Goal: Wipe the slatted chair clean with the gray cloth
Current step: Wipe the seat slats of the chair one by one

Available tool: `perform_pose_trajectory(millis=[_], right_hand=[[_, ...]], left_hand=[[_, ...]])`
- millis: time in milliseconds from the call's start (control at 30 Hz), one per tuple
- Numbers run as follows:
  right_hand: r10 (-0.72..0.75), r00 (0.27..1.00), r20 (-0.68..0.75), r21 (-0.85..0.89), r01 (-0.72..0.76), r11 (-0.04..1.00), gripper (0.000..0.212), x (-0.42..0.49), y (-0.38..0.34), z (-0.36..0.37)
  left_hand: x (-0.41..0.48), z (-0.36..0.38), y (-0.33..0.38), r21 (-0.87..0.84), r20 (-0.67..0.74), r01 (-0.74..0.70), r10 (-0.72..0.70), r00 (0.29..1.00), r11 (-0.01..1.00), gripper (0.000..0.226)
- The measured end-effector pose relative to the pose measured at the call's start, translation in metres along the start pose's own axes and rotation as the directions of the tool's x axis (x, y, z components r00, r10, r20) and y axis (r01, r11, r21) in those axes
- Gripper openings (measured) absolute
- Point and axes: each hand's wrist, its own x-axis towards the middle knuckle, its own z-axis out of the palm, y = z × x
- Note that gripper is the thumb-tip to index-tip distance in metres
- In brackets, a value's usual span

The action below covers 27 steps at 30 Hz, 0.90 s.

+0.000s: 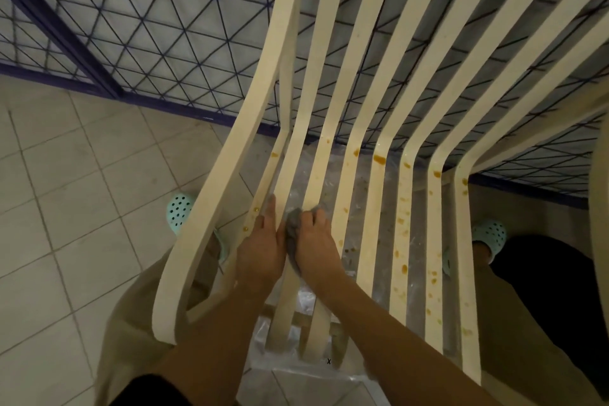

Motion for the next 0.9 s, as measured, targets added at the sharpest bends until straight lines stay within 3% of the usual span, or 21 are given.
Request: perform_pose_trajectory(millis=[267,567,900], right_hand=[[0.018,0.998,-0.058,0.015,-0.017,1.000,0.033,0.060,0.011,-0.027],[0.072,0.992,-0.105,-0.072,-0.080,0.994,0.037,0.111,0.022,-0.046],[0.044,0.996,-0.072,-0.059,-0.049,0.997,0.041,0.041,0.005,-0.019]], left_hand=[[0.011,0.005,-0.001,-0.170,-0.030,0.232,-0.241,0.970,0.958,0.067],[0.014,0.006,-0.001,-0.136,-0.040,0.231,-0.238,0.970,0.963,0.070],[0.011,0.001,0.004,-0.122,-0.064,0.194,-0.203,0.977,0.973,0.060]])
